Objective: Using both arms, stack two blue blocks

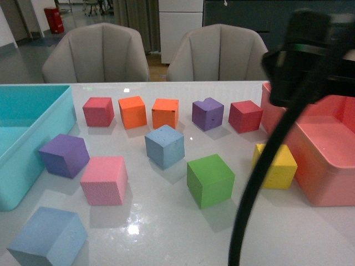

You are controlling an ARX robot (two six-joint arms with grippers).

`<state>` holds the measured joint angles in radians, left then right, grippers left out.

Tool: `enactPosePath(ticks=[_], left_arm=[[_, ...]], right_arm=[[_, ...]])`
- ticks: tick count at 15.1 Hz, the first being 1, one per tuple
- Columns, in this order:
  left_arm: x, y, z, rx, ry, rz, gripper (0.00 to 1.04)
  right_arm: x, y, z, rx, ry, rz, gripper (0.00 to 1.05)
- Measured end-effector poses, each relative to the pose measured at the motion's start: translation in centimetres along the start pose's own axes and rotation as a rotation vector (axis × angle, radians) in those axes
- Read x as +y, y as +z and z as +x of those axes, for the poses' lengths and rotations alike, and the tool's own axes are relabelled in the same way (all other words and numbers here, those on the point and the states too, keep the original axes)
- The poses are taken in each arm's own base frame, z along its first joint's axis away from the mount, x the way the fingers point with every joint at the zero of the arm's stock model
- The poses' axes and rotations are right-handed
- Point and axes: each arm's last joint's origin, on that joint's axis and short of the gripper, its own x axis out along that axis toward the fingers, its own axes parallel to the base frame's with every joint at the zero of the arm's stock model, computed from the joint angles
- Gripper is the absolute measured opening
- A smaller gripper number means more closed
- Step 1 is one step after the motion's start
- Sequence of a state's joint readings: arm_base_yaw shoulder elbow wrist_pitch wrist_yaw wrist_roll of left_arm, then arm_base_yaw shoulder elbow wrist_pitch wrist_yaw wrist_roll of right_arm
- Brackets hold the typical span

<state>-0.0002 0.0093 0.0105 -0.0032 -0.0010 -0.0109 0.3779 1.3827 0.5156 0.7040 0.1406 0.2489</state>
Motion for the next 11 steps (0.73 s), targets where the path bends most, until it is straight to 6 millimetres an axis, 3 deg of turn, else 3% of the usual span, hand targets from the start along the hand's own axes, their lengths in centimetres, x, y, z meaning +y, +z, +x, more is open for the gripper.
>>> enactPosePath(ticks=[4,6,8,9,11], left_arm=[[0.0,0.0,0.0,-0.001,0.0,0.0,0.98],[0.0,0.0,0.0,0.0,0.0,0.0,0.98],[0.0,0.0,0.0,0.0,0.0,0.0,0.98],[0.0,0.0,0.0,0.0,0.0,0.0,0.98],[0.0,0.0,0.0,0.0,0.0,0.0,0.98]], right_arm=[[-1.3,-0.2,-1.1,-0.039,-0.05,0.008,0.98],[-5.0,-1.4,-5.0,-0.177,-0.202,-0.117,0.73],[-7.7,-2.5,-8.7,-0.14,-0.228,-0.168,0.5],[-8.3,-3.2,-10.4,-0.126,-0.243,-0.172,0.36],[-7.8,-2.6,-11.6,-0.199,-0.219,-0.192,0.11]])
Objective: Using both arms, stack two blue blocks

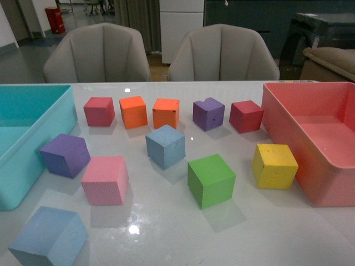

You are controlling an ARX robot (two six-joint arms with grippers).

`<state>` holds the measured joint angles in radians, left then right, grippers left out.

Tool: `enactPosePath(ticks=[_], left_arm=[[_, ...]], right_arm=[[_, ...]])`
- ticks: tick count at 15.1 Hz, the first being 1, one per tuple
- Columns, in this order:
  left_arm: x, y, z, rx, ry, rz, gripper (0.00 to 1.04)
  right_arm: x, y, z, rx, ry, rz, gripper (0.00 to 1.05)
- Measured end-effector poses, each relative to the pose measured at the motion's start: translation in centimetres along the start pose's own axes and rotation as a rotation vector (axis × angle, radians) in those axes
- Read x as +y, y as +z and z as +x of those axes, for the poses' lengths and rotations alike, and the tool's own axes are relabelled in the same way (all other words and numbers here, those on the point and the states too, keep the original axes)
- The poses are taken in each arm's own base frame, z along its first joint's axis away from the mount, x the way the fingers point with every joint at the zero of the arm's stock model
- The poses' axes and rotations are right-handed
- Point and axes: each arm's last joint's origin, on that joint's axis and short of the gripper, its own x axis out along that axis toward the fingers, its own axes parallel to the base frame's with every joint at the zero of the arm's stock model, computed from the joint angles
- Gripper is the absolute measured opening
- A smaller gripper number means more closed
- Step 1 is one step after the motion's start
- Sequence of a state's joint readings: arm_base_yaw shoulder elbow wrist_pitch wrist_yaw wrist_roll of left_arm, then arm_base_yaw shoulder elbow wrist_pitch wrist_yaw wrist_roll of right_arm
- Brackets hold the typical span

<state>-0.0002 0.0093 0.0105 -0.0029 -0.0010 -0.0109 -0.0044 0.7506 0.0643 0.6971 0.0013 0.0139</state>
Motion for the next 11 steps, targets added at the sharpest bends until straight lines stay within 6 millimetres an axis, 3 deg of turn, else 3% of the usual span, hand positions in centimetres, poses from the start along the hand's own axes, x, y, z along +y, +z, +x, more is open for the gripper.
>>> enactPosePath(ticks=[1,2,11], left_arm=[[0.0,0.0,0.0,0.0,0.0,0.0,0.98],[0.0,0.0,0.0,0.0,0.0,0.0,0.98],[0.0,0.0,0.0,0.0,0.0,0.0,0.98]], right_arm=[[0.0,-0.5,-0.3,-0.011,-0.001,-0.01,0.02],[0.0,-1.6,-0.8,0.056,-0.002,-0.008,0.02],[0.0,-0.5,-3.2,-0.002,-0.002,-0.008,0.02]])
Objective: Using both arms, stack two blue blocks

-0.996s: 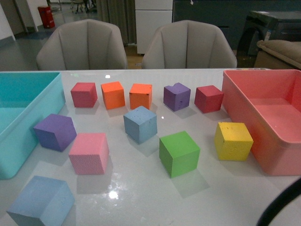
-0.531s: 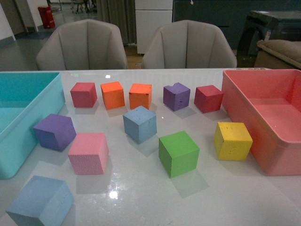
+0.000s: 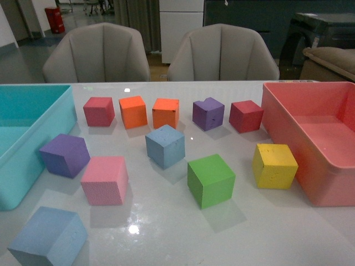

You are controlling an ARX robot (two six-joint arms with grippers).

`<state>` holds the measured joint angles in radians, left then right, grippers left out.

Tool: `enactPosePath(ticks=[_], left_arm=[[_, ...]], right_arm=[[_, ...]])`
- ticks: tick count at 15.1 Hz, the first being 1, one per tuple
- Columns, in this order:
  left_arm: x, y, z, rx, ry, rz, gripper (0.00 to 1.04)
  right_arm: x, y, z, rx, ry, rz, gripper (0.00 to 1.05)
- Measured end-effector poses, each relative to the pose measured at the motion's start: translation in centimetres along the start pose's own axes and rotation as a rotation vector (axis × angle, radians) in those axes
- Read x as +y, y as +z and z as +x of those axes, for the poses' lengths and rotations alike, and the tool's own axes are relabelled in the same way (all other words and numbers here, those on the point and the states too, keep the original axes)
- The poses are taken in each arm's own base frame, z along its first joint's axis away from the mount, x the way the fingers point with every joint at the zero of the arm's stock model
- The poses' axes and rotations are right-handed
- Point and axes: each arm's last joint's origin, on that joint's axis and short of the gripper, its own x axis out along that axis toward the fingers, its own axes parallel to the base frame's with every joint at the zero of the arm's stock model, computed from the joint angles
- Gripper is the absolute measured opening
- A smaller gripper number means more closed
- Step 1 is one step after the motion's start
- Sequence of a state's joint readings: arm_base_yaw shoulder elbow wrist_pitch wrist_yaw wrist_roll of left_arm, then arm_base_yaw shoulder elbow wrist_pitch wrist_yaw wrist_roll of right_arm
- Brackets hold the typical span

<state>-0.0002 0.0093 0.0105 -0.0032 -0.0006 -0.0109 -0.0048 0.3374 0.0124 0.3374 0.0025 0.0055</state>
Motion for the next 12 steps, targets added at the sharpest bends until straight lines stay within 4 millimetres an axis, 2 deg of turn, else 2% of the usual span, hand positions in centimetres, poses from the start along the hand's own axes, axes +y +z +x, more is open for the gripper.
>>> enactPosePath(ticks=[8,9,10,12], left_arm=[[0.0,0.0,0.0,0.0,0.0,0.0,0.98],[0.0,0.0,0.0,0.0,0.0,0.0,0.98],[0.0,0.0,0.0,0.0,0.0,0.0,0.98],[0.0,0.0,0.0,0.0,0.0,0.0,0.98]], right_arm=[[0.0,-0.1,-1.2,0.01,0.0,0.0,0.02],[0.0,-0.6,-2.0,0.041,0.002,0.0,0.02],[0.0,0.0,-2.2,-0.015,0.003,0.0,0.02],[0.0,-0.3,-2.2,0.007,0.003,0.0,0.02]])
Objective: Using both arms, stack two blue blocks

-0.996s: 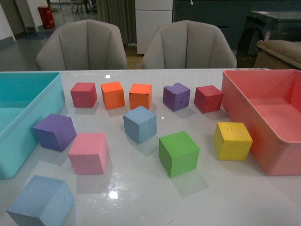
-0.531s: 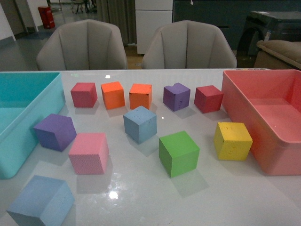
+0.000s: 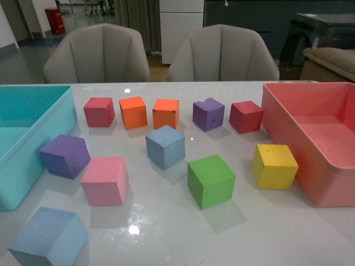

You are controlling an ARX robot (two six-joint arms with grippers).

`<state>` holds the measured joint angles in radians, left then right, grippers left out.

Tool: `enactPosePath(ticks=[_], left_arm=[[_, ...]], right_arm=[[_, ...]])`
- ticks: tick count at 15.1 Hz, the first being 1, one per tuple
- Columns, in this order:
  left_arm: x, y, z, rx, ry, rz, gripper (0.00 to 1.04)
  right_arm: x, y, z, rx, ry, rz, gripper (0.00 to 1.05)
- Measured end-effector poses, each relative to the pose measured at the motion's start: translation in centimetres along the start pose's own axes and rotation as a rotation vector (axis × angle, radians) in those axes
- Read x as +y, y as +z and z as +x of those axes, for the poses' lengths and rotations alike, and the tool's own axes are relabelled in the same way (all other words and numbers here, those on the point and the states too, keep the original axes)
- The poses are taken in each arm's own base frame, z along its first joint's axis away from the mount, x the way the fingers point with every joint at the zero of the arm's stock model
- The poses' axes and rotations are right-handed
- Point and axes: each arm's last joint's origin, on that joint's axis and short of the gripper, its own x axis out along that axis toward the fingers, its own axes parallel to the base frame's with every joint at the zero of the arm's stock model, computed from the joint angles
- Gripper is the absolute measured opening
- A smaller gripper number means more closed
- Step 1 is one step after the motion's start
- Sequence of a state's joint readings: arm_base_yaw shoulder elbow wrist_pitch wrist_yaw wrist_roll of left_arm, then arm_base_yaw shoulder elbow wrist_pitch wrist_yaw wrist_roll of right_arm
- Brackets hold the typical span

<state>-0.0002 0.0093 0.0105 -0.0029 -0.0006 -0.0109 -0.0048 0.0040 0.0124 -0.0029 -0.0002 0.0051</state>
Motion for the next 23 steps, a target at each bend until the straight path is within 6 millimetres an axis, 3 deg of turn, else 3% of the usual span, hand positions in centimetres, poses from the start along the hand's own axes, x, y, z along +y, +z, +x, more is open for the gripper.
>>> enactPosePath(ticks=[3,7,8,9,12,14,19,23], left_arm=[[0.0,0.0,0.0,0.0,0.0,0.0,0.98],[0.0,0.0,0.0,0.0,0.0,0.0,0.98],[0.1,-0.1,0.0,0.247,-0.088,-0.029,0.98],[0.0,0.5,0.9,0.354,-0.142,-0.053,0.98],[-0.4,0.3,3.7,0.365,-0.153,-0.037,0.98],[-0.8,-1.4,6.4,0.433,-0.12,-0.013,0.98],[-1.4,-5.4,8.9,0.596,-0.116,0.005,0.98],[-2.1,-6.8,10.2,0.635,-0.113,0.004,0.98]], right_arm=[[0.0,0.0,0.0,0.001,0.0,-0.002,0.03],[0.0,0.0,0.0,0.001,0.0,-0.002,0.67],[0.0,0.0,0.0,0.0,0.0,-0.002,0.83],[0.0,0.0,0.0,0.002,0.0,-0.002,0.99],[0.0,0.0,0.0,0.0,0.0,-0.002,0.98],[0.0,0.0,0.0,0.001,0.0,-0.002,0.98],[0.0,0.0,0.0,0.001,0.0,-0.002,0.98],[0.0,0.0,0.0,0.001,0.0,-0.002,0.98]])
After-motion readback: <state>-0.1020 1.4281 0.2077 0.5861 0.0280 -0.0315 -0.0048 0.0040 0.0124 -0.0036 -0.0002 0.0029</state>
